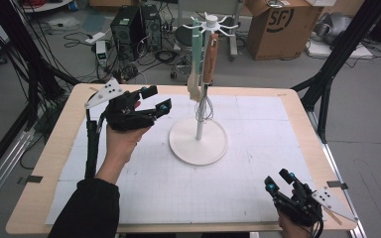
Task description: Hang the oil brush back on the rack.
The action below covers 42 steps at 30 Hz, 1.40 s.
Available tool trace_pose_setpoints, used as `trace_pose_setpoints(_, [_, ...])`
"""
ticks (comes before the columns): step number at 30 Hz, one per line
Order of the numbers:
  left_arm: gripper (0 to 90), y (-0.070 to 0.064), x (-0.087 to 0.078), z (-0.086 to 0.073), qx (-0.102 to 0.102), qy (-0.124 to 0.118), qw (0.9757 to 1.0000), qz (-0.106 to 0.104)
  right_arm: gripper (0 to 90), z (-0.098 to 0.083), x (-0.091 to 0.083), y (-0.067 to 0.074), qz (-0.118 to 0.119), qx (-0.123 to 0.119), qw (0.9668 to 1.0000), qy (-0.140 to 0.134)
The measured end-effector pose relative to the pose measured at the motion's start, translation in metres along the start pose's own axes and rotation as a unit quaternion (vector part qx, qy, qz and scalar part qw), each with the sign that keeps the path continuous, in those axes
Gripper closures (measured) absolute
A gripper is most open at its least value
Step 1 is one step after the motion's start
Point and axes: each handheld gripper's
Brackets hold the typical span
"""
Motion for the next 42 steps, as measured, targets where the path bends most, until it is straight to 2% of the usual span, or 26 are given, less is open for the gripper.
trace_pose_setpoints(3, [27.0, 0.0, -0.007, -0.005, 0.008, -0.003, 1.0, 0.003, 27.1, 0.0, 0.002, 0.002, 0.007, 0.004, 1.0, 0.002])
trace_pose_setpoints(7, [26.9, 0.0, -0.018, -0.015, 0.014, -0.002, 0.9999, 0.004, 20.9, 0.0, 0.003, 0.004, 0.019, -0.003, 0.9998, 0.003])
trace_pose_setpoints(12, [26.9, 0.003, -0.036, -0.03, 0.017, -0.011, 0.9998, -0.001, 19.7, 0.0, 0.004, 0.006, 0.027, -0.002, 0.9996, 0.003])
trace_pose_setpoints(14, [26.7, 0.005, -0.044, -0.038, 0.014, -0.007, 0.9999, -0.001, 19.5, 0.0, 0.005, 0.007, 0.028, -0.004, 0.9996, 0.005])
trace_pose_setpoints(19, [24.4, 0.008, -0.061, -0.06, 0.009, 0.011, 0.9999, 0.005, 17.9, -0.001, 0.008, 0.01, 0.03, -0.008, 0.9995, 0.009])
trace_pose_setpoints(25, [23.9, 0.011, -0.083, -0.093, 0.002, 0.01, 0.9998, 0.015, 17.4, -0.002, 0.013, 0.014, 0.037, -0.016, 0.999, 0.019])
trace_pose_setpoints(27, [23.8, 0.012, -0.087, -0.1, 0.004, 0.017, 0.9997, 0.017, 17.4, -0.002, 0.015, 0.015, 0.039, -0.018, 0.9988, 0.022])
trace_pose_setpoints(28, [23.7, 0.012, -0.089, -0.104, -0.003, 0.019, 0.9997, 0.017, 17.3, -0.003, 0.016, 0.016, 0.039, -0.019, 0.9987, 0.026])
trace_pose_setpoints(31, [22.9, 0.013, -0.096, -0.113, 0.003, 0.023, 0.9995, 0.021, 16.9, -0.003, 0.017, 0.019, 0.04, -0.028, 0.9983, 0.031])
trace_pose_setpoints(42, [23.4, 0.01, -0.114, -0.135, -0.001, 0.032, 0.9992, 0.025, 16.9, -0.005, 0.022, 0.023, 0.046, -0.028, 0.9978, 0.038])
Point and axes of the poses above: each handheld gripper's, and its own axes: x roughly forward along the jaws, z roughly out of its top, y roughly to its left, and after that the axes turned 11 degrees about z, right-handed
